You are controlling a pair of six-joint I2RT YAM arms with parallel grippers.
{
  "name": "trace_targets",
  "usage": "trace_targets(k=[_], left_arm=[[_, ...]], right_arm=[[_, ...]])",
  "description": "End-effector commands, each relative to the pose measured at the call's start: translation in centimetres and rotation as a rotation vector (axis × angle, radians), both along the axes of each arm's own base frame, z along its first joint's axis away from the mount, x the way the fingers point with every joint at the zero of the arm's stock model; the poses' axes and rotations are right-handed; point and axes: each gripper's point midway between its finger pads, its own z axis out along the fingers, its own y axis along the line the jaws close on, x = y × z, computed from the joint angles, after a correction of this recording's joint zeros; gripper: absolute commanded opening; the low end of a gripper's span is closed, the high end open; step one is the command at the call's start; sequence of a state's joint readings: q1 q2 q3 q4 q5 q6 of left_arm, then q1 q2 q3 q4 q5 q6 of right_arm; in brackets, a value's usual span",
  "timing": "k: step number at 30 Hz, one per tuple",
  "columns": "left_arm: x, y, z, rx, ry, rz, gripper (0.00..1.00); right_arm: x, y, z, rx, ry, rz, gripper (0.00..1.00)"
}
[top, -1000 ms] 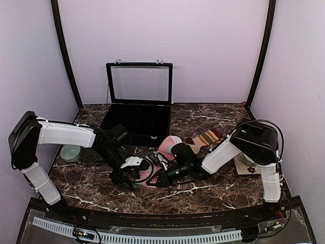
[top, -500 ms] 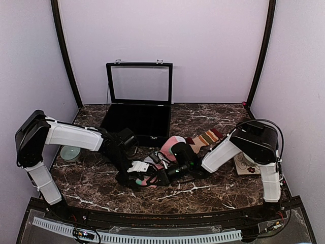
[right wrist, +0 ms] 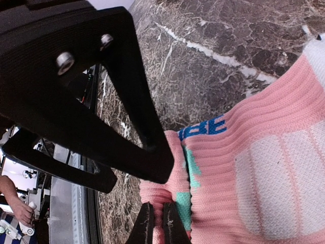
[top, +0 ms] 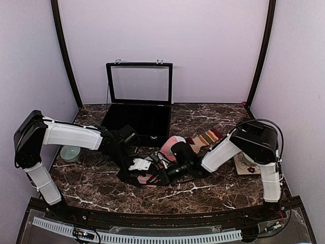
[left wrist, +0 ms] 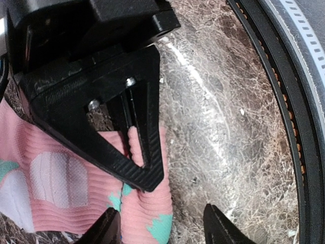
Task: Roll the socks
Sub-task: Roll the sock at the center of the board.
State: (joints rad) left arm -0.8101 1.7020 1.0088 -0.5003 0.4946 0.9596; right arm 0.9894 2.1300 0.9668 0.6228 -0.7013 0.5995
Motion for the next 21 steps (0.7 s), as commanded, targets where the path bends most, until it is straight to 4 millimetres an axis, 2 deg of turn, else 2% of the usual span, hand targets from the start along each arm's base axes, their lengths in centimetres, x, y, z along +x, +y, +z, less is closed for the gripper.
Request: trace_targets(k=[1,7,12,15,16,17,19,21], left_arm=[[0.6,0.4,-1.3,0.043,-0.043,-0.013,0.57],[0.9,0.6,-1.9,0.055,-0.059,-0.02,0.47],[0.4,0.8,-2.3,0.061,-0.035,-0.018,0.33],[-0.1,1.0,-2.5,0.063,-0.019,-0.018,0.31],[-0.2,1.1,-2.5,0.066,-0.017,-0.014,0.33],[-0.2,1.2,-2.5,0.066,-0.02,-0.008,0.4],[-0.2,1.3,-2.2,0.055,-0.039,0.005,0.62],[-0.5,1.4,-1.4,0.023,-0.053,-0.007,0.72]], right_arm=[[-1.0,-2.8,-5.6,-0.186,0.106,-0.022,0.0],[-1.0,-2.8,-5.6,-0.193,0.11,-0.02,0.0],[-1.0,-2.8,-5.6,-0.193,0.112,-0.02,0.0],[-1.0,-2.8,-5.6,-0.195,0.111,-0.02,0.0],[-0.9,-2.8,-5.6,-0.195,0.11,-0.019,0.0],[-0.9,-2.8,-5.6,-0.196,0.11,-0.018,0.0],[-0.9,-2.9,-5.7,-0.202,0.11,-0.015,0.0],[-0.9,-3.0,-5.8,-0.205,0.11,-0.015,0.0]])
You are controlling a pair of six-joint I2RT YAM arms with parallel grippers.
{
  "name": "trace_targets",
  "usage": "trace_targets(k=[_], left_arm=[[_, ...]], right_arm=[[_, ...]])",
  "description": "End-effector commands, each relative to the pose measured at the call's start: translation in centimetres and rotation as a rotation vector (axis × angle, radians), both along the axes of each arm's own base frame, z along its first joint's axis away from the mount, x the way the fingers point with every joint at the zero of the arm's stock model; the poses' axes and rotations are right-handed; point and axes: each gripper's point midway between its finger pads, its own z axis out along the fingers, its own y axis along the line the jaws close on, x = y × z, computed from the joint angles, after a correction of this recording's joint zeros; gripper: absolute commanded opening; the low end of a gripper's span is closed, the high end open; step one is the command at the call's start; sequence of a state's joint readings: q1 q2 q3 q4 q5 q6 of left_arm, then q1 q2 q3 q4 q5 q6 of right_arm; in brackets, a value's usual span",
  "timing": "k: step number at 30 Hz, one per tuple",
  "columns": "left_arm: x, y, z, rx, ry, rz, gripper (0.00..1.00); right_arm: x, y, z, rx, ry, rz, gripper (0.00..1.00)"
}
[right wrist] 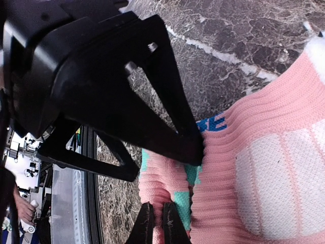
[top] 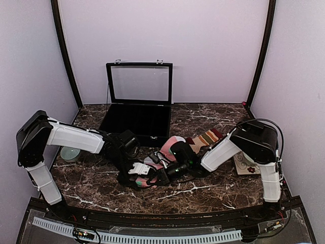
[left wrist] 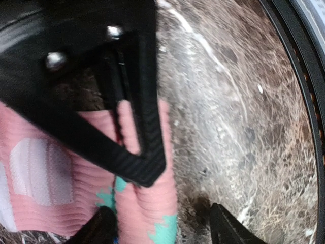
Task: Roll the socks
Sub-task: Roll the sock at the center of the board.
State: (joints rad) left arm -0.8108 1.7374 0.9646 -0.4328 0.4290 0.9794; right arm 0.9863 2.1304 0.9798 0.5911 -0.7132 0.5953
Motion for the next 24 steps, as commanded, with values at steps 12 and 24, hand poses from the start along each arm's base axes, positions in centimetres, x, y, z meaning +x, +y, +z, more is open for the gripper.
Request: trace_targets(k=[12,24], left_arm=[[-1.0,-0.3,1.8,-0.079,-0.052,-0.039,0.61],[-0.2,0.4,-0.8,0.009,-0.062,-0.027,0.48]], right_arm=[[-0.9,-3.1,-6.0,-0.203,0.114,-0.021,0.0],[-1.1,-3.1,-6.1,-0.2,0.129,-0.015,0.0]])
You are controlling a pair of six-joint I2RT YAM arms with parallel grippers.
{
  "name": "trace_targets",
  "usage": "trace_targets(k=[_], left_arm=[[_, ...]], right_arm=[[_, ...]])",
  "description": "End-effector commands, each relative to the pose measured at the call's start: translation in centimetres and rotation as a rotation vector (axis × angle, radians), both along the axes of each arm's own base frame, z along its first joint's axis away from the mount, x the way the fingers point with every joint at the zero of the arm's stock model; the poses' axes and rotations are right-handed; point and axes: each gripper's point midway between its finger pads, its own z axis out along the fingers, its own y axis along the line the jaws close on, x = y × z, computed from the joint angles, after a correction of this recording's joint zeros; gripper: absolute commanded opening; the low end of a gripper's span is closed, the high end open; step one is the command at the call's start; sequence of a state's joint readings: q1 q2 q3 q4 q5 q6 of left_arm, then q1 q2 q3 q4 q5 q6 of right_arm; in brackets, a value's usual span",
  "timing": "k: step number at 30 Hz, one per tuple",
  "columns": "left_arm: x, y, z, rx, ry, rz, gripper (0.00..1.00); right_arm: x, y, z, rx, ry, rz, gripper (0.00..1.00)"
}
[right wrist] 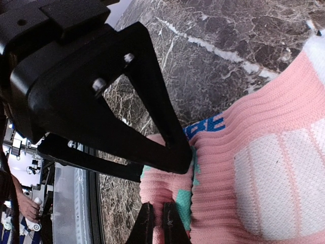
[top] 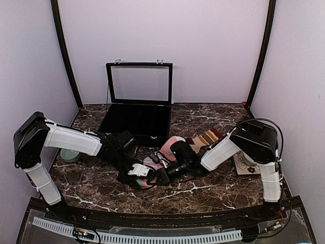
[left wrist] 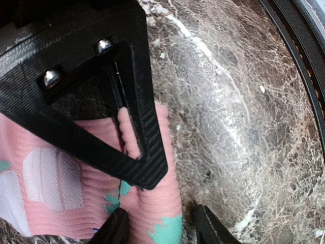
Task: Roll the socks
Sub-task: Roll the sock at the center of the board.
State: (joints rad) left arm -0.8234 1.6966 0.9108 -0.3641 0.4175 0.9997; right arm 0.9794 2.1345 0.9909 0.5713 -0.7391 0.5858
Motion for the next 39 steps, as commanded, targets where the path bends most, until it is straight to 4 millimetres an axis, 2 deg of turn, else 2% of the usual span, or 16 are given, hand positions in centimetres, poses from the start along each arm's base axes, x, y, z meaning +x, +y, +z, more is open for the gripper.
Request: trace_targets(k=[1,4,7,9,10,11,15,20,28,31,32,33,35,36,37,39], left_arm=[[0.1,0.5,-1.1,0.049,-0.01,0.001,0.47],[0.1,0.7,-1.5,0.062,-0.008,0.0,0.41],[-0.1,1.0,-2.0,0.082,0.001,-0.001,0.28],[-0.5,1.2,-2.1,0.093,0.027,0.005,0.16],[-0.6,1.3,-2.1,0.099,0.047,0.011,0.06],[-0.9,1.4,-2.2,0.111,0.072,0.019,0.01],[-2.1,1.7,-2.3,0.143,0.191,0.042,0.0],[-3.8,2.4,-2.4,0.182,0.387,0.097,0.0],[-5.5,3.1,-2.2,0.233,0.584,0.156,0.0],[-6.0,3.2,-2.4,0.273,0.668,0.181,0.0],[-6.1,3.3,-2.5,0.287,0.694,0.194,0.0],[-6.2,3.4,-2.7,0.306,0.713,0.206,0.0],[-6.0,3.5,-3.3,0.342,0.73,0.233,0.0],[-5.8,3.4,-3.5,0.351,0.736,0.244,0.0],[-5.6,3.3,-3.6,0.358,0.743,0.255,0.0],[-5.4,3.3,-3.9,0.369,0.752,0.273,0.0]], right_arm=[[-1.0,-3.0,-6.1,-0.199,0.117,-0.031,0.0],[-1.1,-3.0,-6.1,-0.198,0.12,-0.029,0.0],[-1.0,-3.0,-6.0,-0.195,0.118,-0.03,0.0],[-0.8,-2.9,-5.6,-0.188,0.109,-0.033,0.0],[-0.6,-2.9,-5.4,-0.186,0.096,-0.04,0.0],[-0.4,-2.8,-5.0,-0.179,0.077,-0.047,0.02],[0.5,-3.1,-3.5,-0.164,-0.034,-0.065,0.19],[1.1,-4.8,-1.9,-0.173,-0.186,-0.091,0.39],[1.9,-8.4,1.7,-0.164,-0.444,-0.177,0.46],[1.8,-8.9,4.2,-0.123,-0.634,-0.21,0.53],[0.8,-8.6,5.1,-0.086,-0.662,-0.19,0.53],[1.1,-8.7,6.2,-0.087,-0.77,-0.218,0.56],[1.4,-8.9,7.2,-0.099,-0.854,-0.256,0.62],[1.6,-9.1,7.6,-0.112,-0.884,-0.285,0.76],[2.0,-9.6,8.0,-0.116,-0.907,-0.33,0.96],[4.0,-11.8,9.4,-0.14,-0.946,-0.525,0.99]])
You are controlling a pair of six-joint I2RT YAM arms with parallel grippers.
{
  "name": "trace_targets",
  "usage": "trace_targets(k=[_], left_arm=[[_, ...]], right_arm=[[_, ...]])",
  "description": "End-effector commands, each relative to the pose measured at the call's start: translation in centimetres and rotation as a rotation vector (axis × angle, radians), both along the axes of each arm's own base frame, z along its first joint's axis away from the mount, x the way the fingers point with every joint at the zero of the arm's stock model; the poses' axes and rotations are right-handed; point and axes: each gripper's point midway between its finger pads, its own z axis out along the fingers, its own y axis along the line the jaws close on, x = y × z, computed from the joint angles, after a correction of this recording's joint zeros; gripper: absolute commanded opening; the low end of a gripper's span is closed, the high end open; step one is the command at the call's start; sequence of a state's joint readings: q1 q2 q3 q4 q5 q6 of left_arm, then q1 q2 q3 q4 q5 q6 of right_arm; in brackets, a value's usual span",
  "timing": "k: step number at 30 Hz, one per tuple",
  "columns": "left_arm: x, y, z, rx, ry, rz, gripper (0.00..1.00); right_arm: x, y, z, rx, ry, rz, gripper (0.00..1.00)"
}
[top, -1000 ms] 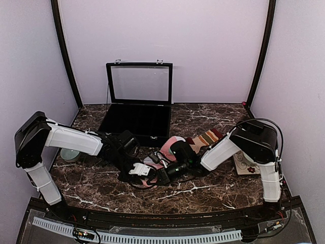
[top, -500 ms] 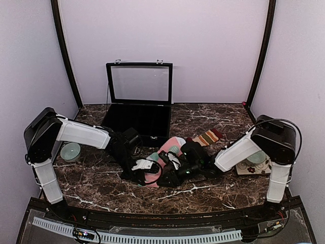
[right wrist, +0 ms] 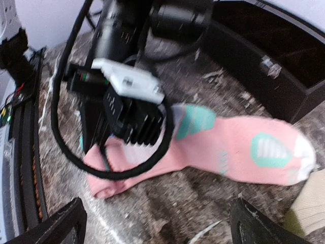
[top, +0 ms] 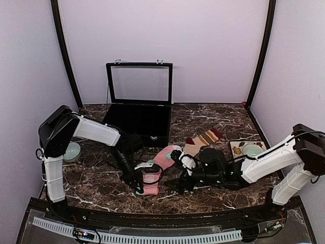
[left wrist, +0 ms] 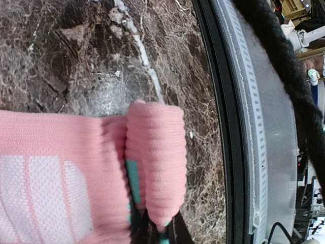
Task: Roll the socks
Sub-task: Roll the sock at the center of the board.
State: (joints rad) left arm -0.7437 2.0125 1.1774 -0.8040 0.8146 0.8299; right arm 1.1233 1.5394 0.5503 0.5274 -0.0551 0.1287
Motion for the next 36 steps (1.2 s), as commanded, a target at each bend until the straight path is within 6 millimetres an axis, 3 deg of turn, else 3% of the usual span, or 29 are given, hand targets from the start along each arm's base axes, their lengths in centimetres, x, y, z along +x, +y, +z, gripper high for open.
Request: trace_targets(k=[1,3,6,8,10,12,15,16,19,23,27,36], left_arm=[[-1.5,3.6,-3.6,0.259,0.078,0.005,0.0],[-1.4,3.6,-3.8,0.274,0.081,0.007,0.0],[-1.5,3.7,-4.0,0.293,0.096,0.009,0.0],[-1.5,3.9,-4.1,0.3,0.102,0.011,0.0],[-1.5,4.0,-4.3,0.313,0.105,0.012,0.0],[-1.3,4.1,-4.6,0.324,0.105,0.014,0.0],[-1.2,4.1,-4.7,0.329,0.108,0.024,0.0],[-1.2,4.2,-4.8,0.333,0.111,0.027,0.0],[-1.1,4.4,-5.1,0.343,0.107,0.03,0.0],[-1.0,4.6,-5.3,0.35,0.11,0.041,0.0],[-1.0,4.8,-5.3,0.348,0.115,0.047,0.0],[-1.0,5.1,-5.2,0.335,0.103,0.035,0.0]], right_arm=[[5.2,-4.1,3.7,0.081,-0.212,-0.373,0.99],[6.3,-6.3,4.5,0.145,-0.171,-0.513,0.99],[4.6,-7.4,6.0,0.309,-0.164,-0.429,0.99],[2.8,-5.4,5.5,0.232,-0.224,-0.283,0.99],[0.0,-3.1,2.8,0.051,-0.325,-0.104,0.97],[-2.3,-1.8,1.6,-0.004,-0.393,0.011,0.91],[-6.2,0.3,1.8,0.053,-0.458,0.225,0.74],[-6.9,1.5,2.2,0.065,-0.47,0.276,0.69],[-8.4,4.5,0.3,0.004,-0.471,0.425,0.57],[-8.9,7.4,-0.4,0.002,-0.518,0.516,0.53],[-9.1,9.1,-1.8,-0.019,-0.53,0.577,0.48],[-7.0,9.3,-4.3,-0.07,-0.511,0.57,0.37]])
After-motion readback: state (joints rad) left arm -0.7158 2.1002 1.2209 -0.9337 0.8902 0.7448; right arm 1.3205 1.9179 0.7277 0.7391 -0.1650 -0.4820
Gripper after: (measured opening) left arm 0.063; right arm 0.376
